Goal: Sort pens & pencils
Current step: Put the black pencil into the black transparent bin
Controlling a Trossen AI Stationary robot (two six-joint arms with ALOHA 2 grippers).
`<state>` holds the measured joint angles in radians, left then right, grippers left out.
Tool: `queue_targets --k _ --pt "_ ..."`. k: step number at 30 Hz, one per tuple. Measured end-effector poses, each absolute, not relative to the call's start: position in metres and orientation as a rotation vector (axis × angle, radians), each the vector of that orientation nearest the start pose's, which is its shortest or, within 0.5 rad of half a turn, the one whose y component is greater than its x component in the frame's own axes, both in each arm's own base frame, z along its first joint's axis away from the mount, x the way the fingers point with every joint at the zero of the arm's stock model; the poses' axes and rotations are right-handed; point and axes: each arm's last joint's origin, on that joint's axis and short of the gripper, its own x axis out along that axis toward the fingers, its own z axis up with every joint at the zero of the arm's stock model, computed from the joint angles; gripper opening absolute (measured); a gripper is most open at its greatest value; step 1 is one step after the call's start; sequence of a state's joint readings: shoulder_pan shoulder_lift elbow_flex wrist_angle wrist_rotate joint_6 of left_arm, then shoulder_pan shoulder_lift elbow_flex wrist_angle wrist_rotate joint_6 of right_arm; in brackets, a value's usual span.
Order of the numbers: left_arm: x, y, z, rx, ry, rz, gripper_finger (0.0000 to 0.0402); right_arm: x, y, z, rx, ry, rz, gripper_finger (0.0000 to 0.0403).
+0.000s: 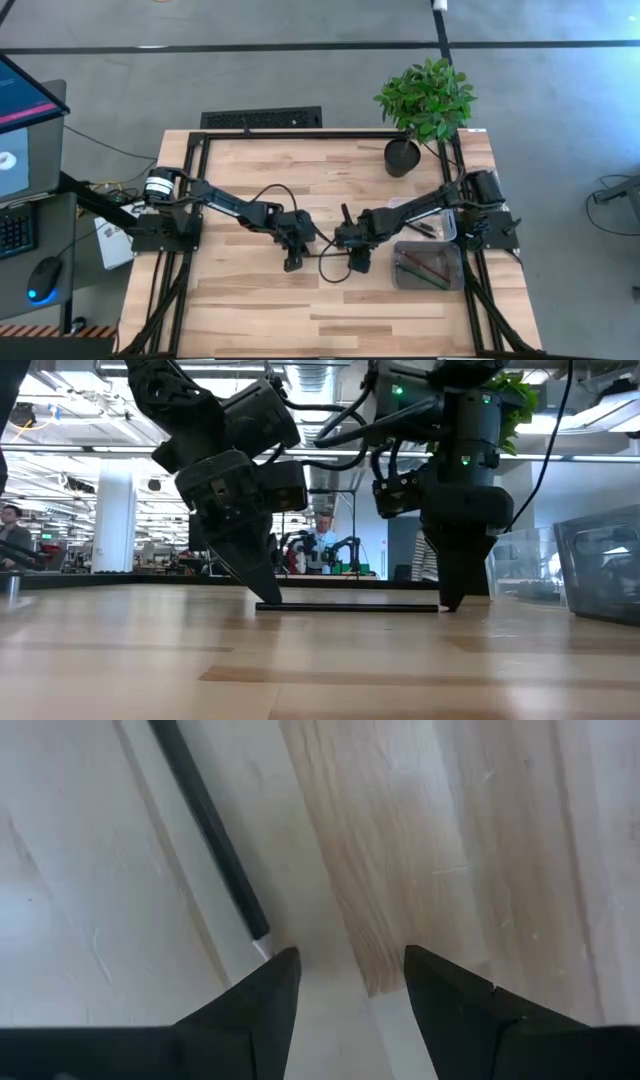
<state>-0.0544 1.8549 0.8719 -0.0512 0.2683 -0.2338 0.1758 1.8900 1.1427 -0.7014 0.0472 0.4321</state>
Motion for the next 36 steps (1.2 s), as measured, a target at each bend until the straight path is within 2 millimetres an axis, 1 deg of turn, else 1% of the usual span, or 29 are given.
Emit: queue_targets --k 7,13,20,27,34,36 --pt "0.328 -0.026 0.104 -0.307 1.063 -0.169 0.0 0.332 0.059 0.139 0.181 1.395 -0.18 0.0209" --pt "0.328 -0.025 0.104 -0.301 1.062 -0.162 0.0 0.328 0.065 0.139 0.195 1.435 -0.137 0.0209" --pt "0.328 -0.025 0.104 -0.299 1.061 -0.159 0.0 0.322 0.067 0.138 0.179 1.491 -0.137 0.0209" --pt "0.328 -0.025 0.104 -0.295 1.061 -0.154 0.0 0.33 0.075 0.137 0.133 1.407 -0.049 0.0209" --pt "0.328 -0.025 0.105 -0.289 1.057 -0.157 0.0 0.338 0.077 0.139 0.15 1.329 -0.006 0.0209" --pt "0.328 -0.025 0.105 -0.285 1.056 -0.159 0.0 0.339 0.077 0.139 0.166 1.33 0.012 0.0205"
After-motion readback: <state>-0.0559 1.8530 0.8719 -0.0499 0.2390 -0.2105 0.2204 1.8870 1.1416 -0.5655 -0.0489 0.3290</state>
